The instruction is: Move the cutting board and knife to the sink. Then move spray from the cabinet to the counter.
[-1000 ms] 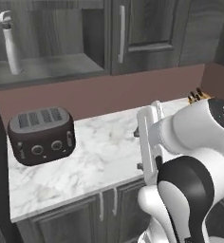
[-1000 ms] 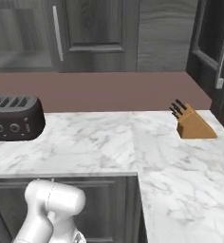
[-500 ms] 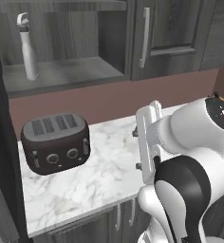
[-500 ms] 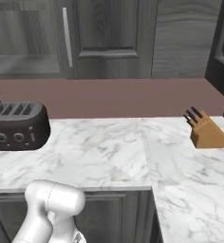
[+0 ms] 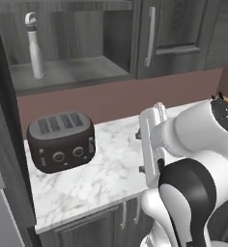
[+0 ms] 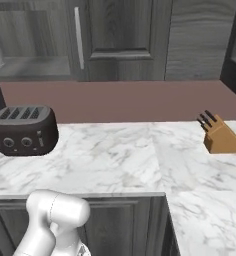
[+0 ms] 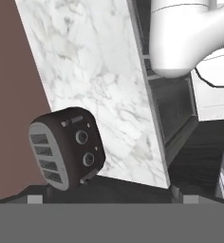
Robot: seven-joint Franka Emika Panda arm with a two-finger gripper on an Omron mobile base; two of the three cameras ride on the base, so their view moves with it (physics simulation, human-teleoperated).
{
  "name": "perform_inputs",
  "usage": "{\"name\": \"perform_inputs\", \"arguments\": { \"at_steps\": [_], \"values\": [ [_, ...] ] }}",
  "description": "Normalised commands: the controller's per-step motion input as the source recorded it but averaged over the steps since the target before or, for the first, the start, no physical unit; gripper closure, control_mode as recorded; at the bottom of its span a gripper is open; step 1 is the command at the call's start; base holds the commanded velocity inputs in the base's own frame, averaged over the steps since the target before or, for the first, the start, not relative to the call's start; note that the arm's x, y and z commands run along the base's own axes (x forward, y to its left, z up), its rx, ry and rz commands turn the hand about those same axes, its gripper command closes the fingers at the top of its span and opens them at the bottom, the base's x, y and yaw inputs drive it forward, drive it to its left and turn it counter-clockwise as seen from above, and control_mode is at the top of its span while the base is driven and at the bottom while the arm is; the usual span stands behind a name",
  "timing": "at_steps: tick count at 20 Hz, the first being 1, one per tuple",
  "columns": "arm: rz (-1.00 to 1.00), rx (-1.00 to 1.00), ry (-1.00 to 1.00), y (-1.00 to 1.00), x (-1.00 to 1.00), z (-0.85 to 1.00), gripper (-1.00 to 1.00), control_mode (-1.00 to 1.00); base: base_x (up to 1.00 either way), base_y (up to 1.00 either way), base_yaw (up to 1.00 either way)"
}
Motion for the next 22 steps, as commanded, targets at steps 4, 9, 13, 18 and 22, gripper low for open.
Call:
{"name": "perform_inputs", "arguments": {
  "at_steps": [4,9,13,18,22],
  "values": [
    [0.0,0.0,0.0,0.0,0.0,0.0,-1.0,1.0,0.03,0.76,0.0],
    [0.0,0.0,0.0,0.0,0.0,0.0,-1.0,1.0,0.14,0.58,0.0],
    [0.0,0.0,0.0,0.0,0.0,0.0,-1.0,1.0,0.0,0.0,0.0],
    [0.0,0.0,0.0,0.0,0.0,0.0,-1.0,1.0,0.01,-0.23,0.01],
    [0.0,0.0,0.0,0.0,0.0,0.0,-1.0,1.0,0.21,-0.25,0.01]
  ]
}}
